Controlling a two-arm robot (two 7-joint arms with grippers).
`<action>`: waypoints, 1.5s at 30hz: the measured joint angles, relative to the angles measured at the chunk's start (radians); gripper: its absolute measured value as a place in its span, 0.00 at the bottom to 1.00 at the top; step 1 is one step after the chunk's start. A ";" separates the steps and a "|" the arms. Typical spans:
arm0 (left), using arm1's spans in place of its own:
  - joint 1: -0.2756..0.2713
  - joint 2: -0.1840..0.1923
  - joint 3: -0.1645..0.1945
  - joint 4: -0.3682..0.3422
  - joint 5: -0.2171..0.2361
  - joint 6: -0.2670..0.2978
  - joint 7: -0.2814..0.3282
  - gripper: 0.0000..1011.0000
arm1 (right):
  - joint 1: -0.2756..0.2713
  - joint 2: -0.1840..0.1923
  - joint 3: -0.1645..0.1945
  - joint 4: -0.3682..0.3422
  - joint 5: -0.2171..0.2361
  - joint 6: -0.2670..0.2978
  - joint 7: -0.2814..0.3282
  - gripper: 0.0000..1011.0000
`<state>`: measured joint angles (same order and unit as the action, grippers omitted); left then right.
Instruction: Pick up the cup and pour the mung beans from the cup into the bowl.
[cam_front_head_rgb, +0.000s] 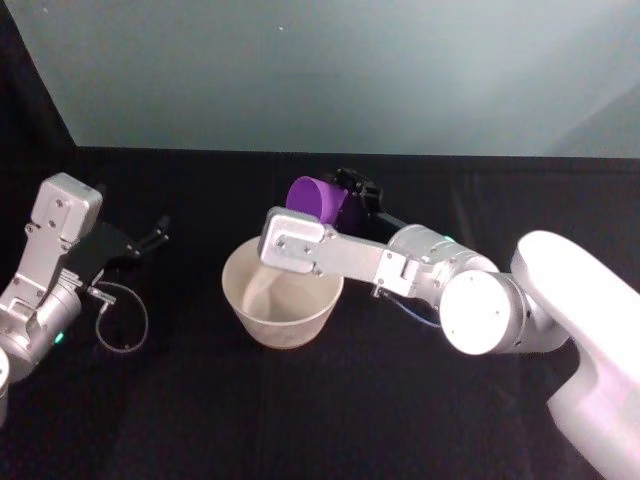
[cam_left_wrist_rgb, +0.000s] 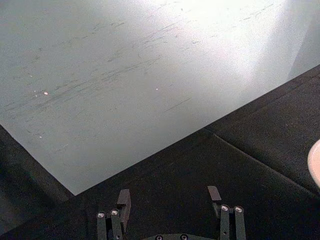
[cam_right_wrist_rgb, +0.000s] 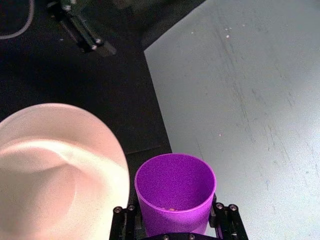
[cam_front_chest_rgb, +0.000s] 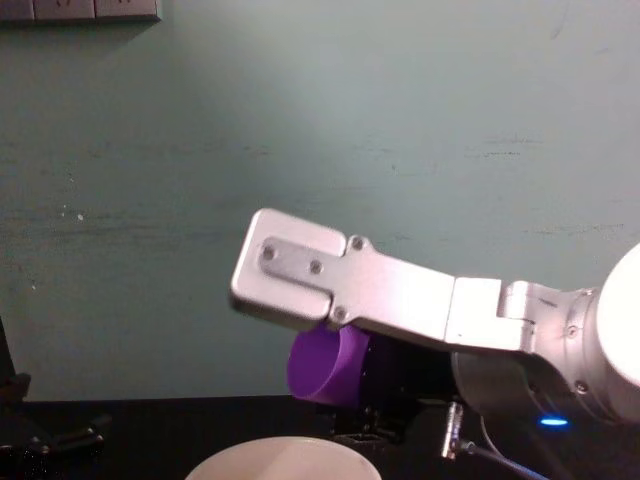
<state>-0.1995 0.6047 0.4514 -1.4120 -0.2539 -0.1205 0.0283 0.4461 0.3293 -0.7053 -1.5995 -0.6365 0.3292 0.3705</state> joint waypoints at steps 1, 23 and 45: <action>0.000 0.000 0.000 0.000 0.000 0.000 0.000 0.99 | 0.002 -0.001 -0.004 0.001 -0.009 0.002 0.003 0.71; 0.000 0.000 0.000 0.000 0.000 0.000 0.000 0.99 | 0.025 -0.012 -0.112 -0.004 -0.243 0.054 0.065 0.71; 0.000 0.000 0.000 0.000 0.000 0.000 0.000 0.99 | -0.002 0.011 -0.151 -0.065 -0.420 0.081 0.101 0.71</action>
<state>-0.1995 0.6047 0.4514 -1.4120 -0.2539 -0.1205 0.0283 0.4436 0.3401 -0.8562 -1.6648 -1.0562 0.4106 0.4720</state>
